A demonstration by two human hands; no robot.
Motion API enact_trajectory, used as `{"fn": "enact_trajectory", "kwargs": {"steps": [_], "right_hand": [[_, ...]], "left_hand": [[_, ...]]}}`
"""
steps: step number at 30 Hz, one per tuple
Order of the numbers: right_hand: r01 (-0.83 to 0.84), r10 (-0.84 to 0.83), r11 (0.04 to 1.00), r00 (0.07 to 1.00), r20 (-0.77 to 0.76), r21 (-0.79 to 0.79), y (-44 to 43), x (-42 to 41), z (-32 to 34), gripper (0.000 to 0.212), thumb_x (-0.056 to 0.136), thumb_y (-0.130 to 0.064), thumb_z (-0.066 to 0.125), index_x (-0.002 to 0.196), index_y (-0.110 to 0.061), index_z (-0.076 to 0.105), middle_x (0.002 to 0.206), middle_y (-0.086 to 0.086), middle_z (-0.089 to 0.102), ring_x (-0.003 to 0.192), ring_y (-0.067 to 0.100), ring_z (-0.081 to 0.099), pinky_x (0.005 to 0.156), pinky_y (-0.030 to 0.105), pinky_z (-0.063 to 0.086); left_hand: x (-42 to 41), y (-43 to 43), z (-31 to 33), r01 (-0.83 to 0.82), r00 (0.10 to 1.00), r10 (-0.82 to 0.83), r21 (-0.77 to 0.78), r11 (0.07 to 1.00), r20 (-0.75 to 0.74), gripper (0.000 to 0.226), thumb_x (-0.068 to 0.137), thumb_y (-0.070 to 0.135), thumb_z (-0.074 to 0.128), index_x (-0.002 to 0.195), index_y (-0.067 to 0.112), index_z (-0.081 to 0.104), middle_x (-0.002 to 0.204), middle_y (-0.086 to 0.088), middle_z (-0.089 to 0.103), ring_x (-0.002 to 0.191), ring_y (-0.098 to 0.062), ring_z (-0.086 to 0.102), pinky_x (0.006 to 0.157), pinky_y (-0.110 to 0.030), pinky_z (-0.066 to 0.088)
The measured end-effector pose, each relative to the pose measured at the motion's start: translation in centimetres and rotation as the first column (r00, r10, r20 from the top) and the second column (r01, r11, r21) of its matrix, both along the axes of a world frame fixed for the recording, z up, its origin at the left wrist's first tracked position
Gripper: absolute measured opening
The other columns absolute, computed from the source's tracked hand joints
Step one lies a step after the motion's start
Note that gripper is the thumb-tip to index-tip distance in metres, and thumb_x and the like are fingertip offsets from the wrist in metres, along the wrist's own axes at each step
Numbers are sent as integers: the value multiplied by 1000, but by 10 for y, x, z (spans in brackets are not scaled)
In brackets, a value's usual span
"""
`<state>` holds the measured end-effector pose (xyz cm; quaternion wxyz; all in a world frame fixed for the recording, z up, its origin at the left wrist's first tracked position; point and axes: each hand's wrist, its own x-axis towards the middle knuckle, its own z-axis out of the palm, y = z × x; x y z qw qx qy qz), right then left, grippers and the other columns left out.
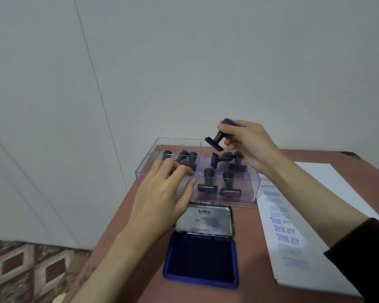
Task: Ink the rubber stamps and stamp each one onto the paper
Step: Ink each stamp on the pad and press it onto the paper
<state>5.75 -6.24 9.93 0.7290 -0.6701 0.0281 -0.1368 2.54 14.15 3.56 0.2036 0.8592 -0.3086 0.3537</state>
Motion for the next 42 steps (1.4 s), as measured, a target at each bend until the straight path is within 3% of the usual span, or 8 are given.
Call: {"fn": "enact_trajectory", "kwargs": {"steps": [3,10,12,14,20,27,35,42], "right_hand": [[-56,56,998,997,49,-11,12,-26,3,9,83,-11,68,89,-7,65,62,1,53,50,13,46,43,19,36],[-113,126,941,992,19,-320,41,-78,-27,18,77,-20,74,91,-18,63,79,1,66,60,14,53,49,20,41],[-104,126,893,992,21,-438,46,-89,-40,20,75,-22,75,90,-20,62,85,0,68,67,7,59,62,21,50],[-86,127,830,991,37,-551,49,-99,-50,20,76,-25,75,90,-19,61,81,-7,66,67,0,56,69,17,46],[-37,236,613,962,139,-789,56,-124,-57,18,83,-24,68,94,-33,58,64,-10,54,52,6,43,53,14,34],[-27,375,444,914,158,-896,63,-134,-56,31,83,-21,66,88,-41,43,74,-41,50,66,-14,48,63,4,34],[-50,415,296,906,81,-954,66,-123,-57,12,84,-26,55,83,-23,43,60,-14,46,58,3,44,58,17,35],[-121,413,266,911,0,-956,66,-116,-55,18,88,-20,60,85,-19,43,56,-15,43,54,-2,46,56,13,36]], "left_hand": [[-6,9,-5,-55,991,54,1,999,-123,27,88,38,43,80,19,59,75,7,51,73,-14,48,57,-21,36],[-14,16,-24,-116,941,108,-5,993,-321,18,90,37,50,92,25,64,82,9,57,82,-15,54,66,-31,42],[-14,16,-29,-117,928,115,17,993,-353,23,90,38,50,101,25,66,89,7,60,88,-17,55,66,-30,41],[-15,16,-31,-130,915,134,36,991,-381,29,91,41,49,108,25,66,95,5,61,93,-18,55,67,-30,39],[-16,12,-34,-139,915,167,101,985,-367,32,91,43,47,112,25,64,96,1,60,98,-19,52,69,-32,39],[-14,12,-36,-126,922,156,107,986,-355,34,92,44,47,116,24,61,102,2,60,102,-19,52,70,-29,37],[-15,13,-35,-112,923,150,127,986,-353,33,94,40,45,118,23,60,104,1,59,102,-19,51,67,-27,33],[-15,13,-33,-114,923,155,135,984,-353,31,93,37,45,117,22,60,103,0,59,102,-19,51,66,-25,30]]}}
